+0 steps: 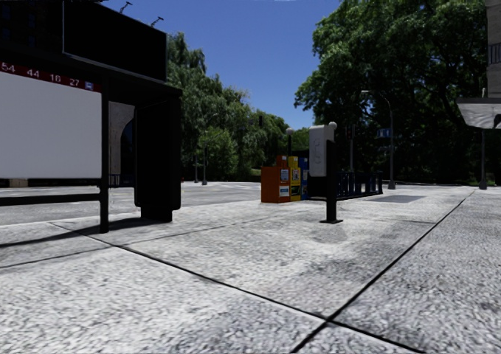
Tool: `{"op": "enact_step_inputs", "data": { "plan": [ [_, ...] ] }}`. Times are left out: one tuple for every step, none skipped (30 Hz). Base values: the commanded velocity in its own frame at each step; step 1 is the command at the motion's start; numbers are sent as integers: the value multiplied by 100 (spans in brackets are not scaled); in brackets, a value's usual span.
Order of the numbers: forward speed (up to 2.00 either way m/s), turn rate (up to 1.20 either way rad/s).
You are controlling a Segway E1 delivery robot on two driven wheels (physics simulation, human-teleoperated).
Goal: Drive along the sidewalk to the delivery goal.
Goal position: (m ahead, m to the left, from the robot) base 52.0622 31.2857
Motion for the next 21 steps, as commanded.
{"op": "enact_step_inputs", "data": {
  "plan": [
    [200,-72],
    [200,-72],
    [200,-72],
    [200,-72],
    [200,-72],
    [200,-72],
    [200,-72],
    [200,-72],
    [200,-72],
    [200,-72],
    [200,-72],
    [200,-72],
    [200,-72],
    [200,-72],
    [200,-72],
    [200,-72],
    [200,-72],
    [200,-72],
    [200,-72],
    [200,-72],
    [200,-72]
  ]
}}
